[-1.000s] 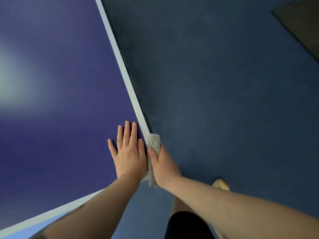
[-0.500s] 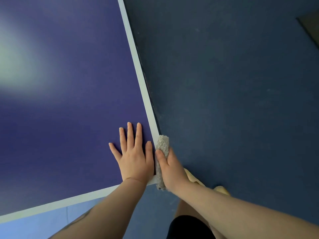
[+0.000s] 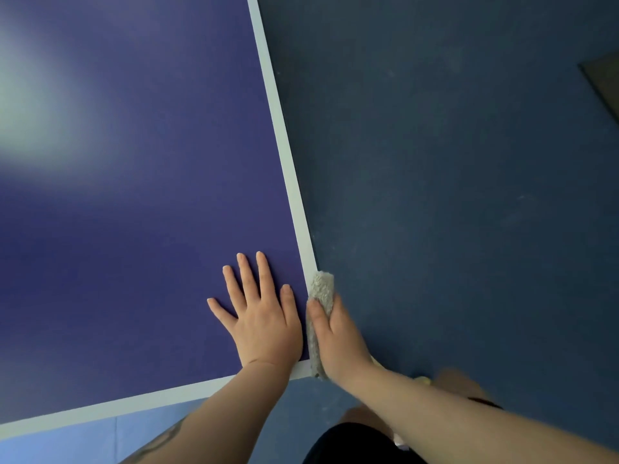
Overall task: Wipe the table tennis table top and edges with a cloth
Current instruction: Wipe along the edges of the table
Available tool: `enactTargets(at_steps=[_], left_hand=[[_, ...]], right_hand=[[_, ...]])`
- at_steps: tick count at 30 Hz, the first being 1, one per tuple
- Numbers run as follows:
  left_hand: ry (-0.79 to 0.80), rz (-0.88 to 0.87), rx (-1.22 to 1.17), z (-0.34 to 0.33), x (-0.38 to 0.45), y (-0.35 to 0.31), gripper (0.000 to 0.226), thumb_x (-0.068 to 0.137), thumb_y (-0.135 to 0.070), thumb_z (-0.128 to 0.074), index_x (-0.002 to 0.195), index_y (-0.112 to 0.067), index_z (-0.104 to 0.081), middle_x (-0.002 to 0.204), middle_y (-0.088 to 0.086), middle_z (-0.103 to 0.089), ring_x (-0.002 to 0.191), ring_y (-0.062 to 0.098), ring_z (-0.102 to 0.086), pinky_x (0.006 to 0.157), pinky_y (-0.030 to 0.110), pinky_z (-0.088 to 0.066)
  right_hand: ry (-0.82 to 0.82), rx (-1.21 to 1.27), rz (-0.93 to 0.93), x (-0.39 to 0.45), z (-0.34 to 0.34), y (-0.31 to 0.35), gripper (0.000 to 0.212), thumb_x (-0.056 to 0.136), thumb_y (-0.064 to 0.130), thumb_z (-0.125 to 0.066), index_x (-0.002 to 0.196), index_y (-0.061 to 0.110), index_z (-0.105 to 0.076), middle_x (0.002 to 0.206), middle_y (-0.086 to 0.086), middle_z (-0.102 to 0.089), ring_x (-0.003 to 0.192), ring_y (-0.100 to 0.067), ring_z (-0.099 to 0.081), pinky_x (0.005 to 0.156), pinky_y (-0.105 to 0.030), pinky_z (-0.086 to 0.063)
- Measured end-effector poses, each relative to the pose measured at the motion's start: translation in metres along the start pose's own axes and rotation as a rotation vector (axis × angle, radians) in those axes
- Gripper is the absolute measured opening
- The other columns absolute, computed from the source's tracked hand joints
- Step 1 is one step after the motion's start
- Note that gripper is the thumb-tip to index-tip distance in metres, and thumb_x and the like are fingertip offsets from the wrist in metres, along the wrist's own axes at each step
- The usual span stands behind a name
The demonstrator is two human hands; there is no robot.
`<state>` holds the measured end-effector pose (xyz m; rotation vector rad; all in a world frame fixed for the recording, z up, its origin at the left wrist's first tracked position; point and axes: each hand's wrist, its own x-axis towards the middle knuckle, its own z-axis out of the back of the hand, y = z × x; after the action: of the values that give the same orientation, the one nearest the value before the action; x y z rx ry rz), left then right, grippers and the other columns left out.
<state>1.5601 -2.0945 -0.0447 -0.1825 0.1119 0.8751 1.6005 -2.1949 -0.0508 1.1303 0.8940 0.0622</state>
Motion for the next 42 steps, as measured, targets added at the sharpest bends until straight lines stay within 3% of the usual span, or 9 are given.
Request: enactTargets(at_steps=[6,11,14,18,24,27,31,38,42], left_hand=[[-0.008,0.030,-0.009,0.004,-0.001,0.000,0.067,0.090,-0.050,-0.009,0.155,-0.033,-0.005,0.164,-0.003,-0.006,0.150,0.019,0.002,0.118,0.054,0.001],[0.041,-0.040,-0.093,0.025,0.047,-0.001,0.058,0.100,-0.047,-0.030,0.154,-0.039,-0.010,0.162,-0.001,-0.009,0.147,0.020,-0.002,0.120,0.042,-0.001],[0.021,-0.073,-0.069,0.024,0.097,-0.014,0.056,0.102,-0.042,-0.023,0.155,-0.039,-0.004,0.164,-0.004,0.000,0.150,0.016,0.008,0.120,0.047,0.006],[-0.032,-0.048,-0.081,0.021,0.132,-0.031,0.056,0.102,-0.040,-0.017,0.155,-0.036,-0.003,0.164,-0.005,0.002,0.150,0.016,0.009,0.120,0.051,0.006],[-0.046,-0.046,-0.072,0.018,0.131,-0.030,0.055,0.102,-0.040,-0.017,0.156,-0.035,-0.004,0.164,-0.006,0.001,0.150,0.015,0.009,0.120,0.051,0.004],[-0.040,-0.040,-0.059,0.019,0.132,-0.032,0.056,0.102,-0.039,-0.017,0.156,-0.035,-0.003,0.164,-0.006,0.001,0.150,0.016,0.009,0.120,0.052,0.004],[-0.056,-0.037,-0.056,0.019,0.133,-0.033,0.056,0.102,-0.039,-0.019,0.156,-0.034,-0.006,0.164,-0.005,-0.001,0.150,0.016,0.007,0.120,0.051,0.003],[-0.054,-0.033,-0.060,0.021,0.132,-0.032,0.055,0.102,-0.039,-0.019,0.156,-0.035,-0.006,0.164,-0.005,-0.002,0.150,0.015,0.008,0.120,0.048,0.005],[-0.038,-0.013,-0.001,0.020,0.131,-0.036,0.056,0.102,-0.039,-0.019,0.155,-0.036,-0.003,0.164,-0.004,-0.004,0.150,0.017,0.003,0.120,0.047,0.001]], right_hand=[[-0.011,0.033,-0.004,0.061,-0.001,0.039,0.051,0.104,0.048,-0.035,0.149,0.024,-0.035,0.141,0.000,-0.053,0.127,-0.020,-0.052,0.109,-0.037,-0.039],[0.015,-0.027,-0.017,0.014,0.000,0.015,0.048,0.103,0.051,-0.034,0.148,0.035,-0.031,0.133,0.016,-0.052,0.124,-0.012,-0.053,0.101,-0.028,-0.039],[0.035,-0.004,-0.016,0.039,0.003,0.030,0.051,0.103,0.051,-0.033,0.150,0.032,-0.031,0.140,0.009,-0.052,0.125,-0.013,-0.052,0.103,-0.029,-0.039],[-0.008,-0.010,0.026,0.086,0.003,0.060,0.052,0.104,0.050,-0.034,0.150,0.027,-0.033,0.138,0.002,-0.054,0.119,-0.018,-0.056,0.091,-0.028,-0.040],[-0.005,-0.011,-0.017,0.034,-0.004,0.027,0.054,0.101,0.055,-0.033,0.151,0.036,-0.028,0.137,0.013,-0.053,0.119,-0.008,-0.055,0.102,-0.031,-0.044],[-0.005,0.051,0.011,0.064,0.001,0.043,0.050,0.103,0.050,-0.036,0.149,0.031,-0.034,0.137,0.011,-0.053,0.123,-0.009,-0.053,0.102,-0.028,-0.040],[-0.035,0.045,0.013,0.121,0.002,0.084,0.050,0.103,0.049,-0.036,0.147,0.025,-0.038,0.135,0.000,-0.057,0.118,-0.021,-0.057,0.099,-0.036,-0.045],[-0.052,0.002,0.007,0.054,-0.003,0.047,0.050,0.103,0.050,-0.033,0.150,0.033,-0.032,0.137,0.012,-0.054,0.121,-0.010,-0.055,0.097,-0.024,-0.041],[-0.051,0.000,0.004,0.105,-0.001,0.068,0.049,0.103,0.050,-0.034,0.147,0.028,-0.037,0.135,0.005,-0.056,0.120,-0.016,-0.056,0.100,-0.034,-0.044]])
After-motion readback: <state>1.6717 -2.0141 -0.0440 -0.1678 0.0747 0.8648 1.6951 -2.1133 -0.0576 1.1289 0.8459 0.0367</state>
